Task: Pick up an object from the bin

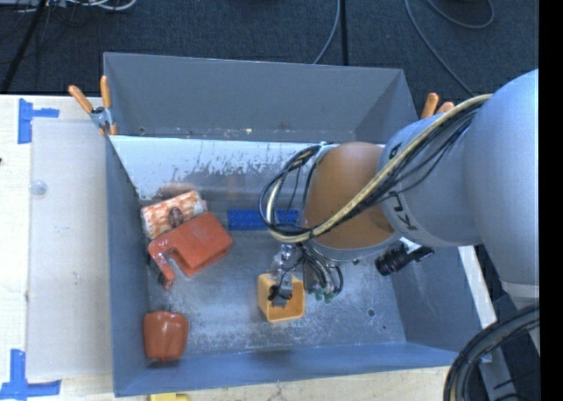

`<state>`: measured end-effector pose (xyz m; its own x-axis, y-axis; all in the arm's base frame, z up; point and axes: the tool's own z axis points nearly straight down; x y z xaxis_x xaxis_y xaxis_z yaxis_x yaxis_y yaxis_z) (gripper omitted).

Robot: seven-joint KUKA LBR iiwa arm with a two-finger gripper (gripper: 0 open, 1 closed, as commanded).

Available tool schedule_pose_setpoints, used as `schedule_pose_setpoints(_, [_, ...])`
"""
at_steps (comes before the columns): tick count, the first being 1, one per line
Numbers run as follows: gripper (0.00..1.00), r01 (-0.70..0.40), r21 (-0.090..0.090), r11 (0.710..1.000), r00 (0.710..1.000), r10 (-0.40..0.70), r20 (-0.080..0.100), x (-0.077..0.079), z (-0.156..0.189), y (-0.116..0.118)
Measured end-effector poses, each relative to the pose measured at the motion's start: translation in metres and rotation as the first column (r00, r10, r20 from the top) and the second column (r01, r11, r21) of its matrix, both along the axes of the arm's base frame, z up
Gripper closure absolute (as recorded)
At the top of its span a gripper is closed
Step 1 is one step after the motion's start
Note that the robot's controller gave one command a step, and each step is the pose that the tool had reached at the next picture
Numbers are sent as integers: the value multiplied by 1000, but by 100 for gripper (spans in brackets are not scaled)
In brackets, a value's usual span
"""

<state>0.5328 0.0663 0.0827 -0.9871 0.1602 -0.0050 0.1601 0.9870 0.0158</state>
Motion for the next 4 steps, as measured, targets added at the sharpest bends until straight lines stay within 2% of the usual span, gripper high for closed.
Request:
schedule_pose_setpoints(2, [100,0,-1,1000,1000,0,-4,-2,3,0])
schedule_pose_setpoints(4, [100,0,-5,1000,1000,0,-12,-5,22,-3])
